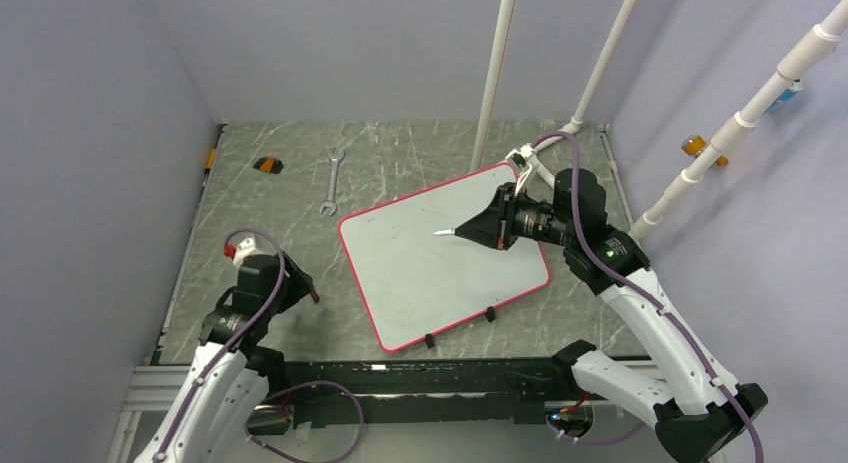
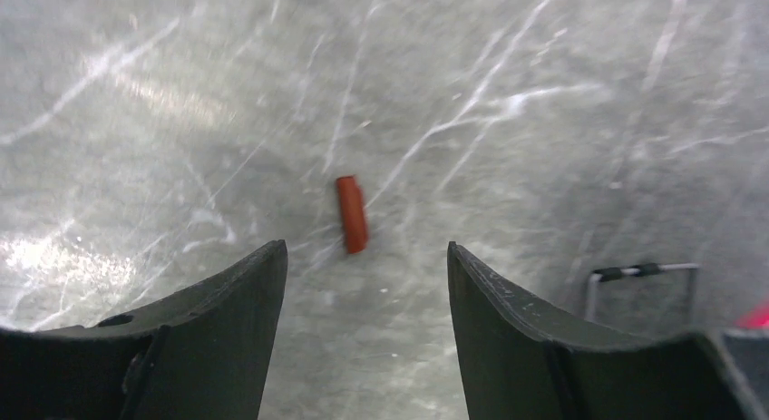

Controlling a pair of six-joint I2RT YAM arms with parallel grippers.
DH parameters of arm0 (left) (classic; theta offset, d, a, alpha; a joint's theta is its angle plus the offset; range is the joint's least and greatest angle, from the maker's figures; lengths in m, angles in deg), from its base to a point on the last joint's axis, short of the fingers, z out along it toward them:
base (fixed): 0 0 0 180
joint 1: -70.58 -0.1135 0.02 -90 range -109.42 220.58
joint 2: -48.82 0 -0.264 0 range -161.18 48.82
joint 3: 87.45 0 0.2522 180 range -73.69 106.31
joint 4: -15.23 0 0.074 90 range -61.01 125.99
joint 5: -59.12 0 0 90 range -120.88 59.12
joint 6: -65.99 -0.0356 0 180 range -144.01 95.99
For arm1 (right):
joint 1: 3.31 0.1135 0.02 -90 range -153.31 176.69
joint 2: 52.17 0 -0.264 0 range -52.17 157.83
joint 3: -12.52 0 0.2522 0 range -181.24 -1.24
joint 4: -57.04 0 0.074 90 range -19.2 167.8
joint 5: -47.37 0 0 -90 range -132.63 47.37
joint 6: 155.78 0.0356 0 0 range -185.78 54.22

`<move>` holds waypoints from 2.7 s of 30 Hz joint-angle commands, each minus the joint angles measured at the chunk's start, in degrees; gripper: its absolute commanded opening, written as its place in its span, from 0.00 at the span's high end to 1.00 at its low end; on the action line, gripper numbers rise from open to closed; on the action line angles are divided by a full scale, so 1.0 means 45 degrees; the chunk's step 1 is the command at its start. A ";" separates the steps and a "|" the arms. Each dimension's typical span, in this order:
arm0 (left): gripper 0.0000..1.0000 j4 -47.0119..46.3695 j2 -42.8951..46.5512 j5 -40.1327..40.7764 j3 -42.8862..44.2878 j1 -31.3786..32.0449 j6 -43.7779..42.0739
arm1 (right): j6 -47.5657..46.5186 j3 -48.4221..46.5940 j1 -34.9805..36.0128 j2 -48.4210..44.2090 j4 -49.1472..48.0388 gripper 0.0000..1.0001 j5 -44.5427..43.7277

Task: Write a sentence on the whiteboard
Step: Place the pen cap at the center of the board, then hold the whiteboard at the center of the board.

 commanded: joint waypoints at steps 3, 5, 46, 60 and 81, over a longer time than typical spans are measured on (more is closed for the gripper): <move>0.29 0.0596 0.0223 0.0178 0.3272 -0.0066 -0.2245 | -0.0395 -0.0185 0.0042 -0.0426 0.0285 1.00 -0.0531; 0.29 0.0893 -0.0392 0.0054 0.4675 -0.0056 -0.3247 | -0.0483 -0.0191 0.0059 -0.0461 0.0383 1.00 -0.0677; 0.51 0.3411 -1.7708 -1.7823 1.7908 -0.0005 -1.2983 | -0.1233 -0.0425 0.0035 0.0713 0.0778 1.00 -0.0879; 0.53 0.3951 -1.8498 -1.7666 1.7537 0.1032 -1.3525 | -0.1197 -0.0493 0.0034 0.1170 0.0642 1.00 -0.0708; 0.66 0.3887 -1.8875 -1.6870 1.7550 0.1409 -1.3050 | -0.0873 -0.0247 0.0044 0.0755 0.0626 1.00 -0.0892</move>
